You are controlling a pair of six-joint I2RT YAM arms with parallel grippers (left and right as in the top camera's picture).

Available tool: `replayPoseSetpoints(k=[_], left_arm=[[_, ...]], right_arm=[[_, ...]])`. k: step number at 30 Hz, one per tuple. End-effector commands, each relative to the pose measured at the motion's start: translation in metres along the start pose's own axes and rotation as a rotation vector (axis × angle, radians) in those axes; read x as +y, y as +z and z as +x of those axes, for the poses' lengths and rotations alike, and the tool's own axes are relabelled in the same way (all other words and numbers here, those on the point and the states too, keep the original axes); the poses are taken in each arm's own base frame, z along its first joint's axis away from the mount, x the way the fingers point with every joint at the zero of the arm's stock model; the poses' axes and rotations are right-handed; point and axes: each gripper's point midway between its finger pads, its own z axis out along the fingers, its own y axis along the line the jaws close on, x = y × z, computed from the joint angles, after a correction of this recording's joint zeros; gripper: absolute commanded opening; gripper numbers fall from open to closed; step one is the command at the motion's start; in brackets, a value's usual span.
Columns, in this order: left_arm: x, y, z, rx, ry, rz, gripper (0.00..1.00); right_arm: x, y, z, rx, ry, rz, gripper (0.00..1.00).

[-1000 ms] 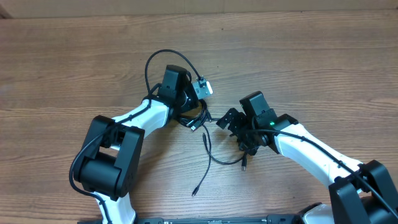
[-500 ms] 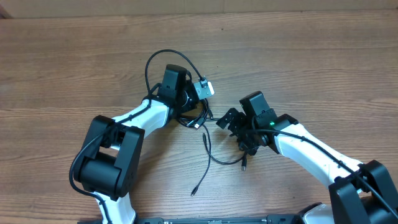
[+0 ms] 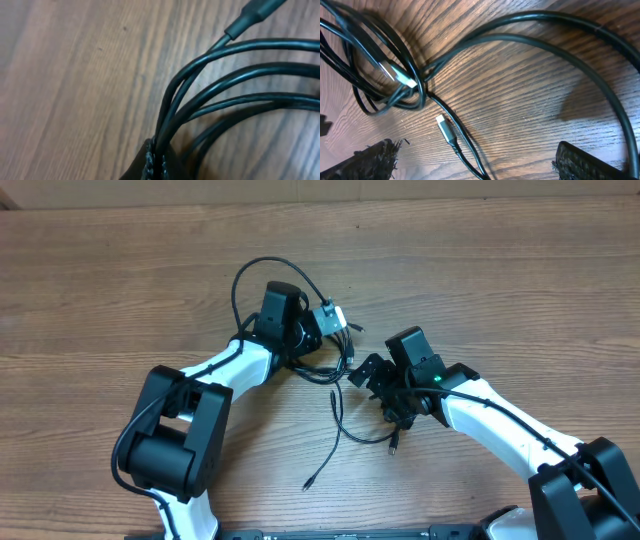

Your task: Untangle cables

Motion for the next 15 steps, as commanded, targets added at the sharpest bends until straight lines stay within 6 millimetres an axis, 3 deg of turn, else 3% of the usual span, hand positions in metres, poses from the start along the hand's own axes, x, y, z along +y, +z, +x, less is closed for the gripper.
replayPoseSetpoints(k=[1, 9, 12, 15], left_arm=[[0.025, -0.027, -0.034, -0.093, -0.089, -0.062, 0.04], [0.049, -0.087, -0.066, -0.163, -0.183, -0.127, 0.04], [0.045, -0.098, -0.064, -0.138, -0.191, -0.114, 0.04], [0.050, -0.103, -0.052, -0.080, -0.323, -0.152, 0.04]], right_arm=[[0.002, -0.001, -0.001, -0.011, -0.013, -0.004, 1.00], [0.000, -0.001, 0.000, -0.008, -0.012, 0.003, 1.00], [-0.001, -0.001, 0.000, -0.006, -0.011, 0.007, 1.00], [-0.002, -0.001, 0.001, -0.004, -0.009, 0.013, 1.00]])
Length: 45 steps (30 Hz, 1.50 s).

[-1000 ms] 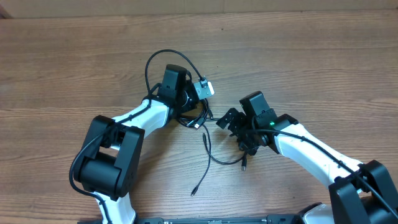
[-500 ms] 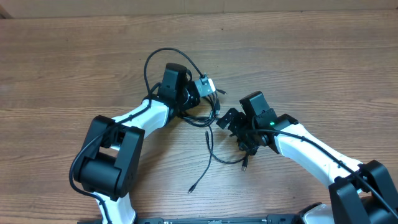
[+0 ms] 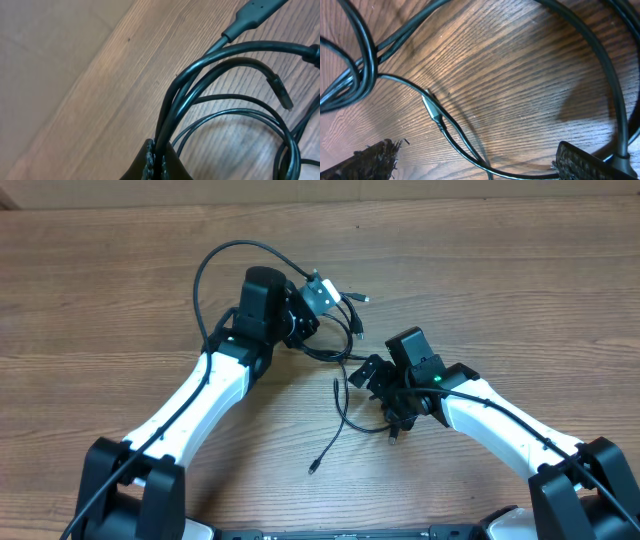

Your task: Untangle cables

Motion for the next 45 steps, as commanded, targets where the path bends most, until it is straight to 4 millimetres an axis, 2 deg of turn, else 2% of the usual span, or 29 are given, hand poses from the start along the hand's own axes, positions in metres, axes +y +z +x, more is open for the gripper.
replayPoseSetpoints(k=[1, 3, 6, 8, 10, 15, 19, 22, 25, 33, 36, 40, 45], left_arm=[[0.016, -0.009, 0.004, 0.043, -0.206, -0.088, 0.04], [0.023, -0.011, 0.010, 0.065, -0.336, -0.140, 0.04], [0.023, -0.013, 0.008, 0.052, -0.457, -0.138, 0.04], [0.016, -0.015, 0.001, 0.027, -0.503, -0.094, 0.04], [0.001, -0.021, -0.015, -0.028, -0.515, 0.017, 0.04], [0.002, -0.039, -0.033, -0.086, -0.610, 0.041, 0.04], [0.005, -0.056, -0.040, -0.104, -0.755, 0.042, 0.05], [0.005, -0.060, -0.042, -0.108, -0.846, 0.045, 0.04], [0.003, -0.061, -0.039, -0.091, -0.914, 0.053, 0.04], [-0.002, -0.060, -0.032, -0.056, -0.878, 0.055, 0.04], [0.003, -0.060, -0.028, -0.049, -0.968, 0.022, 0.05], [0.010, -0.060, -0.014, -0.010, -1.135, -0.059, 0.04], [0.001, -0.060, 0.000, 0.057, -1.303, -0.064, 0.04]], right_arm=[[0.000, -0.001, 0.000, -0.007, -0.011, 0.005, 1.00], [-0.001, -0.001, 0.000, -0.006, -0.010, 0.008, 1.00], [-0.001, -0.001, 0.000, -0.007, -0.010, 0.006, 1.00], [0.000, -0.001, 0.000, -0.008, -0.012, 0.003, 1.00], [0.003, -0.001, -0.001, -0.012, -0.030, -0.009, 1.00], [0.026, -0.002, 0.006, 0.031, -0.169, -0.115, 1.00], [0.050, -0.007, 0.018, 0.101, -0.230, -0.236, 1.00], [0.060, -0.011, 0.024, 0.128, -0.267, -0.287, 1.00], [0.060, -0.011, 0.023, 0.127, -0.265, -0.286, 1.00], [0.067, -0.013, 0.019, 0.127, -0.149, -0.309, 1.00], [0.076, -0.016, 0.024, 0.163, -0.111, -0.350, 1.00], [0.083, -0.022, 0.035, 0.250, -0.028, -0.378, 1.00], [0.084, -0.022, 0.034, 0.266, 0.096, -0.367, 0.99]])
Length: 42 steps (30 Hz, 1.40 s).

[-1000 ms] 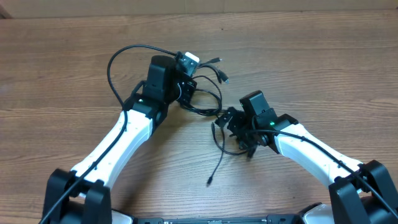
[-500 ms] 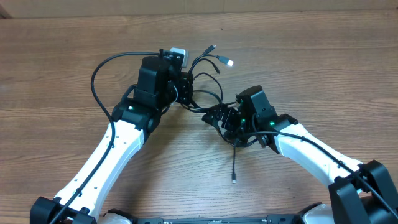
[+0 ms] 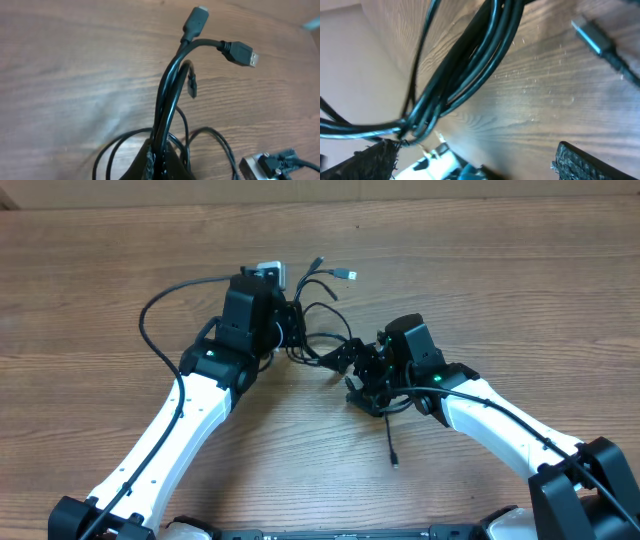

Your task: Untangle cables

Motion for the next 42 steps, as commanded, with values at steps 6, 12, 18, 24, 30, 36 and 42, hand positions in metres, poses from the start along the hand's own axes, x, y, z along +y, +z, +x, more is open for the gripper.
replayPoseSetpoints(k=[6, 12, 18, 24, 30, 36, 42], left_arm=[[0.011, -0.007, 0.006, 0.016, -0.286, -0.066, 0.04], [0.053, -0.002, 0.029, 0.079, -0.154, -0.275, 0.04], [0.079, 0.020, 0.071, 0.254, -0.061, -0.366, 0.28], [0.080, 0.030, 0.084, 0.328, 0.027, -0.338, 0.87], [0.043, 0.022, 0.080, 0.365, 0.240, -0.120, 0.84], [0.014, 0.019, 0.095, 0.402, 0.488, 0.025, 0.77], [0.000, 0.030, 0.101, 0.378, 0.678, 0.009, 0.77]], right_arm=[[0.001, -0.001, -0.009, -0.055, 0.155, 0.000, 0.93], [-0.023, -0.003, -0.017, -0.123, 0.200, 0.094, 0.93], [-0.051, -0.009, -0.026, -0.202, 0.170, 0.213, 0.92], [-0.066, -0.019, -0.038, -0.236, 0.087, 0.278, 0.90], [-0.079, -0.030, -0.047, -0.234, 0.035, 0.324, 0.90], [-0.098, -0.054, -0.059, -0.254, 0.102, 0.370, 0.90], [-0.100, -0.067, -0.063, -0.249, 0.023, 0.378, 0.91]])
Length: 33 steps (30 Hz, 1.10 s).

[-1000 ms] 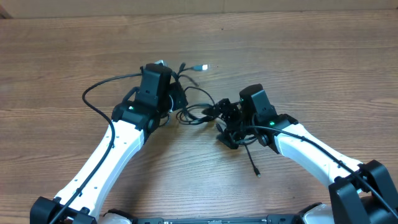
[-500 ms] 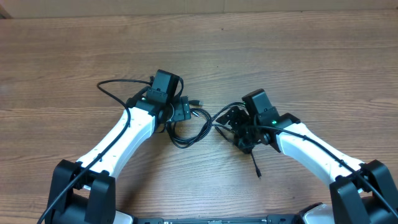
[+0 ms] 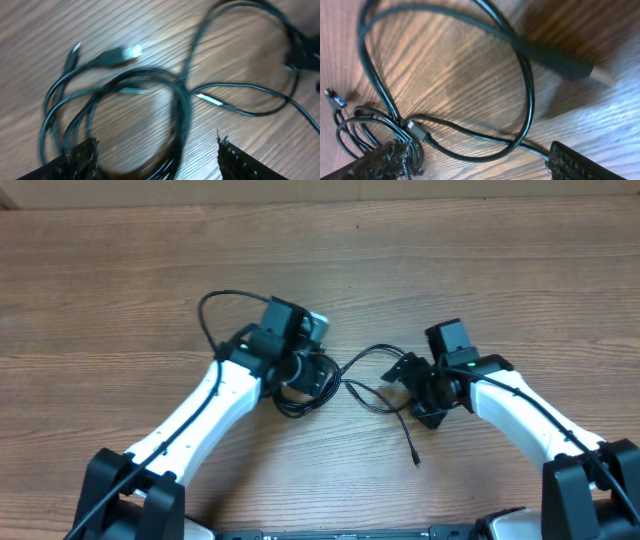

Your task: Untangle cables

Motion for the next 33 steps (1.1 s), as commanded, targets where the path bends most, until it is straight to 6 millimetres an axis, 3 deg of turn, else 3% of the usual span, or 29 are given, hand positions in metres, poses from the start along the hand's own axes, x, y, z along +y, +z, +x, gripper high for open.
replayPoseSetpoints(k=[1, 5, 8, 10, 14, 19, 21, 27, 31, 33], left_arm=[[0.000, 0.000, -0.014, -0.035, 0.142, -0.067, 0.77], [0.009, 0.008, -0.022, -0.056, 0.129, -0.122, 0.76], [0.010, 0.019, -0.024, -0.071, -0.048, -0.116, 0.75], [0.012, 0.027, -0.019, -0.056, -0.205, -0.114, 0.69], [0.012, 0.048, -0.006, -0.009, -0.418, -0.119, 0.79], [0.004, 0.063, -0.005, 0.008, -0.419, -0.064, 0.75], [0.001, 0.065, -0.008, -0.002, -0.424, -0.043, 0.63], [0.011, 0.064, -0.006, -0.006, -0.430, -0.097, 0.41], [0.018, 0.062, 0.006, 0.040, -0.370, -0.145, 0.41], [0.025, 0.056, 0.011, 0.065, -0.367, -0.190, 0.48]], right_arm=[[0.008, -0.010, -0.002, -0.026, -0.161, -0.035, 0.91], [0.003, -0.010, 0.000, -0.016, -0.249, -0.015, 0.91], [0.001, -0.010, -0.002, -0.028, -0.262, -0.002, 0.93], [0.000, -0.010, -0.004, -0.039, -0.261, 0.005, 0.94], [0.002, -0.010, -0.006, -0.049, -0.266, -0.004, 0.95], [0.006, -0.011, -0.010, -0.068, -0.272, -0.016, 0.97], [0.007, -0.011, -0.011, -0.074, -0.274, -0.019, 0.97], [0.006, -0.010, -0.011, -0.076, -0.273, -0.011, 0.98], [0.004, -0.010, -0.010, -0.072, -0.271, -0.006, 0.98], [0.002, -0.010, -0.009, -0.067, -0.269, 0.002, 1.00]])
